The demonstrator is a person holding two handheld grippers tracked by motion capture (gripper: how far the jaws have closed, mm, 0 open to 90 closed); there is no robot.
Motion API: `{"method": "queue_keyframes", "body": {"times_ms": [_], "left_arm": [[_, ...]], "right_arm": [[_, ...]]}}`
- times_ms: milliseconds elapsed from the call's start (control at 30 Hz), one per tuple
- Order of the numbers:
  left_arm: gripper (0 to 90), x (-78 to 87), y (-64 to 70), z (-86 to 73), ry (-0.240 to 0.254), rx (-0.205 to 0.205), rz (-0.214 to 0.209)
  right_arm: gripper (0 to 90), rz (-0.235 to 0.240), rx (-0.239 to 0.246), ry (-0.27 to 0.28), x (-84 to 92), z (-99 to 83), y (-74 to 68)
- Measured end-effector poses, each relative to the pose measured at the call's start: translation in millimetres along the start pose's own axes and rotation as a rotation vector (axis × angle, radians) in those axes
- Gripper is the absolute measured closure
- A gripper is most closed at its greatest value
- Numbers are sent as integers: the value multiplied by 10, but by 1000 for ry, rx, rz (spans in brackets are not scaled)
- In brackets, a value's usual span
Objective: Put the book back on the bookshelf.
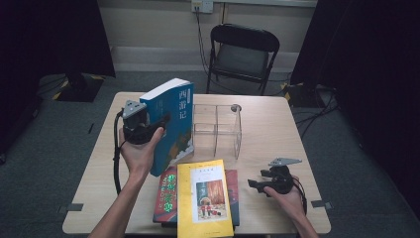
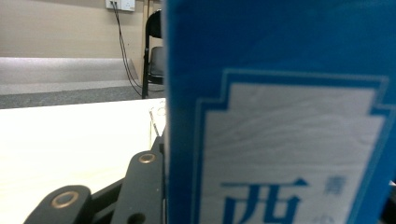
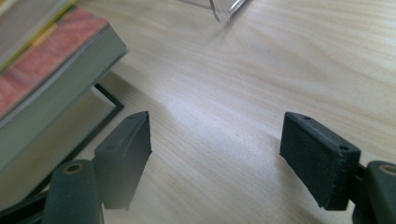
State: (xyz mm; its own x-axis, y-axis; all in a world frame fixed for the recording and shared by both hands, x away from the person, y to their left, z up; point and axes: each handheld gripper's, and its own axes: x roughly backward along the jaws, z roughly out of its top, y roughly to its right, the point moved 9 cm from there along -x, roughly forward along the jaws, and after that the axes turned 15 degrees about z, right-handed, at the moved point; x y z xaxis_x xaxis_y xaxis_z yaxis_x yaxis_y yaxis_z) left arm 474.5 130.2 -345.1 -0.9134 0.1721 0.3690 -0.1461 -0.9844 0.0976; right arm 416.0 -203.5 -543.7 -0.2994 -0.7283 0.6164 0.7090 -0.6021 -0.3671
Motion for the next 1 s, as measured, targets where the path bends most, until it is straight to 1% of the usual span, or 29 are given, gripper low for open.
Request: {"method": "queue_keyframes", "body": {"times_ms": [67, 100, 133, 200, 267, 333, 433, 467, 500, 533, 567, 600, 700, 767, 833, 967, 1000], "left_arm": [[618, -35, 15, 7, -3, -12, 11], [618, -51, 24, 12, -4, -8, 9], [618, -64, 28, 14, -2, -14, 14], [618, -94, 39, 17, -2, -18, 19], [618, -129, 49, 19, -9, -14, 27], [618, -159, 63, 25, -9, -12, 22], [618, -191, 67, 33, -4, -13, 29], [618, -207, 66, 37, -4, -17, 32], [618, -231, 61, 44, -5, -6, 36], [619, -243, 58, 45, -7, -10, 40], [618, -243, 58, 45, -7, -10, 40], [618, -261, 58, 47, -8, -6, 49], [619, -301, 86, 58, -11, -25, 61], [619, -320, 99, 69, -11, -22, 63], [619, -350, 106, 91, -14, -16, 75], [619, -399, 125, 119, -12, -20, 87], [619, -424, 125, 126, -17, -20, 94]], "right_arm": [[247, -18, 12, -25, -26, -28, 9], [241, -23, 18, -36, -40, -41, 17], [235, -20, 14, -43, -52, -53, 19], [237, -31, 23, -45, -57, -57, 24], [232, -40, 33, -43, -62, -62, 24], [213, -56, 57, -37, -72, -68, 27], [176, -69, 85, -33, -96, -86, 10], [173, -72, 91, -33, -101, -90, 5], [171, -76, 98, -27, -105, -94, 3], [171, -79, 102, -26, -107, -97, 1], [170, -80, 103, -25, -107, -97, 2], [170, -80, 103, -25, -107, -97, 2], [155, -85, 108, -26, -117, -99, -4], [148, -89, 113, -30, -123, -101, -6], [147, -91, 114, -31, -126, -102, -10], [147, -89, 113, -28, -124, -101, -7], [147, -90, 112, -28, -125, -101, -8]]}}
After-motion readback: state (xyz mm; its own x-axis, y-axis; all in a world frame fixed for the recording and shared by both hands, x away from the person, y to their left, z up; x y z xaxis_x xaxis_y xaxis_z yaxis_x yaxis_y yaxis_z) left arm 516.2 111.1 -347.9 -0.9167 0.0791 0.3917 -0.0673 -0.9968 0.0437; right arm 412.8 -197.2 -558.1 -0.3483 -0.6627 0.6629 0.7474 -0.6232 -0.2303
